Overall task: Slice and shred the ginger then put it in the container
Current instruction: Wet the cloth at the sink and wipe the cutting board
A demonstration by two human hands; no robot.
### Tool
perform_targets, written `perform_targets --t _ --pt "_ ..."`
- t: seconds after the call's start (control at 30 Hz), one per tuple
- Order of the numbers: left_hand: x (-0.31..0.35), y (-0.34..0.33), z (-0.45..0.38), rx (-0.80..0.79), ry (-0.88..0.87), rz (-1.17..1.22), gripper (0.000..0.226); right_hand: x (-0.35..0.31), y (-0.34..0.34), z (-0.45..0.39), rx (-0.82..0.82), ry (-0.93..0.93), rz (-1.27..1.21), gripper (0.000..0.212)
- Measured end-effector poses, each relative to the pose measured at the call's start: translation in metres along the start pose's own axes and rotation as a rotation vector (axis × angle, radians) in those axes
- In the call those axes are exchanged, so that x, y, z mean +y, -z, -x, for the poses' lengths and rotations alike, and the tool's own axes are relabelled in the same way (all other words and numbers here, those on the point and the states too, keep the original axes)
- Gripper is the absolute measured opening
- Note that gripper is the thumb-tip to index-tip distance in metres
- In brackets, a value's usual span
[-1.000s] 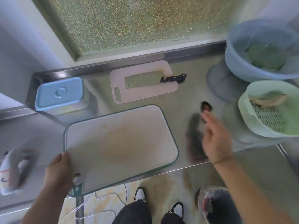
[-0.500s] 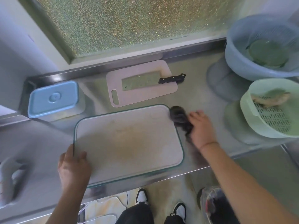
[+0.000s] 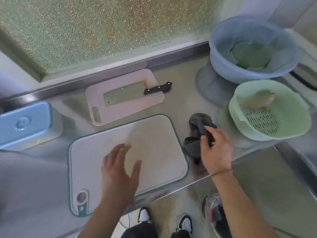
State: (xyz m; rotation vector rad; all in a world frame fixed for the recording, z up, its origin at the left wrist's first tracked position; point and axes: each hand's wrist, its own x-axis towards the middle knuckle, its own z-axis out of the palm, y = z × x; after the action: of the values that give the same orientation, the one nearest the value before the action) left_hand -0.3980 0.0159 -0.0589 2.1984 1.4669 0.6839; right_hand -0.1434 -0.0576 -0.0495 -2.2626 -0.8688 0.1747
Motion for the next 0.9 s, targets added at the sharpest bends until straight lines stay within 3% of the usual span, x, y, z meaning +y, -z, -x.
perform_targets --t 0.1,0.23,0.37,0.47,0.57,0.63,0.77,0.9 --pt "0.068 -0.051 -0.025 -0.357 -0.423 0.087 0.064 0.012 -0.014 0.016 -0.082 0.094 0.097 0.036" --pt "0.120 -0.100 -0.054 -0.752 -0.644 -0.303 0.086 0.056 0.007 0.043 0.071 0.080 0.016 0.039" --pt "0.124 -0.123 -0.057 -0.649 -0.639 -0.426 0.080 0.121 0.042 0.103 0.333 -0.079 -0.184 0.029" --pt "0.128 -0.135 -0.048 -0.627 -0.516 -0.304 0.081 0.193 0.047 0.163 0.446 -0.536 -0.212 0.024" --pt "0.132 -0.141 -0.040 -0.543 -0.467 -0.236 0.080 0.255 0.033 0.208 0.307 -0.983 -0.213 0.048" --pt "0.133 -0.144 -0.031 -0.513 -0.483 -0.263 0.078 0.268 0.027 0.223 0.242 -0.983 -0.182 0.048" --pt "0.131 -0.142 -0.013 -0.508 -0.542 -0.282 0.072 0.235 0.015 0.217 0.079 -0.627 -0.296 0.020" --pt "0.125 -0.136 0.006 -0.460 -0.664 -0.215 0.053 0.201 0.007 0.197 -0.032 -0.646 -0.462 0.018"
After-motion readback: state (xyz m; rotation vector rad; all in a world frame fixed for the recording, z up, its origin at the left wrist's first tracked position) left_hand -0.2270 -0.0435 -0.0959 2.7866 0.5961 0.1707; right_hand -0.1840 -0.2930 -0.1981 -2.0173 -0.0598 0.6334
